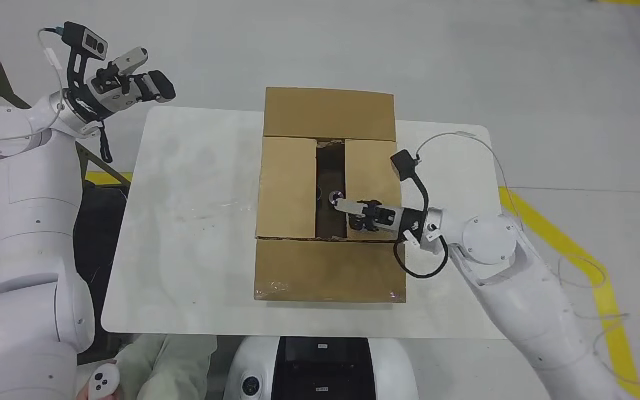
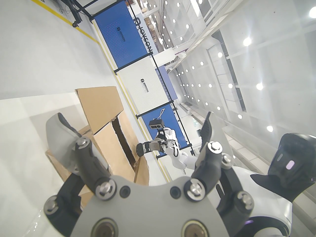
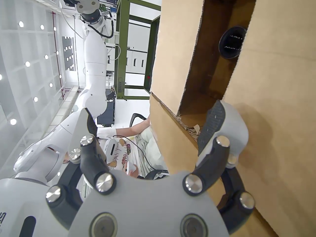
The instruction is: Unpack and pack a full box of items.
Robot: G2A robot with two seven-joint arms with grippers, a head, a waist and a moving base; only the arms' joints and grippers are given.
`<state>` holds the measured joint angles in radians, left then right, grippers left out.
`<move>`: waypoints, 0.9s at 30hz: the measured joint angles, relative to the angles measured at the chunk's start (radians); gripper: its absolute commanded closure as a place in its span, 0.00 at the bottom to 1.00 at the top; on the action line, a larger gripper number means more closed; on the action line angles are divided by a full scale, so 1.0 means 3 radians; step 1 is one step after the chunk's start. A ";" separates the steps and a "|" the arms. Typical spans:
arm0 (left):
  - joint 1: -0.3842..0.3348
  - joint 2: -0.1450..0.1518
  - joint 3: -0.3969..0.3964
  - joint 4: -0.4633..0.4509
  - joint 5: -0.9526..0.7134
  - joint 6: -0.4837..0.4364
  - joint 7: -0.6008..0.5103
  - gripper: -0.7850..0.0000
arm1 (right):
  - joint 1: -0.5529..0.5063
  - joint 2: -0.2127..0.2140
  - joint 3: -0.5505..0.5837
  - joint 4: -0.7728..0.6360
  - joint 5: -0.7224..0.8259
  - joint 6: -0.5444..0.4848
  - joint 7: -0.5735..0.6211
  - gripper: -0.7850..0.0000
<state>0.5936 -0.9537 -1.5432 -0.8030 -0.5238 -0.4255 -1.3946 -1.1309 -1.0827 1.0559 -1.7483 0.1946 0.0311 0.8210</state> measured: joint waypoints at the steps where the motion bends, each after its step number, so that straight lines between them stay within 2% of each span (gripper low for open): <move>1: 0.0000 0.0000 0.0000 0.0000 0.0000 0.0000 0.0000 0.00 | 0.0000 0.0000 0.0000 0.0000 0.0000 0.0000 0.0000 0.00; 9: 0.0000 0.0000 0.0000 0.0000 0.0000 0.0000 0.0000 0.00 | 0.0101 -0.0047 -0.0161 0.0053 -0.0029 0.0022 -0.0091 0.00; 19: 0.0000 0.0000 0.0000 0.0000 0.0000 0.0000 0.0000 0.00 | 0.0565 -0.0230 -0.0636 0.0577 0.0219 -0.0053 -0.0046 0.00; 27: 0.0000 0.0000 0.0000 0.0000 0.0000 0.0000 0.0000 0.00 | 0.0696 -0.0336 -0.0833 0.0881 0.0458 -0.0165 0.0038 0.00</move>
<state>0.5936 -0.9537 -1.5432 -0.8030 -0.5238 -0.4255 -1.3946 -0.9220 -1.1834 0.8059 -1.4840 0.3320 -0.0185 0.8323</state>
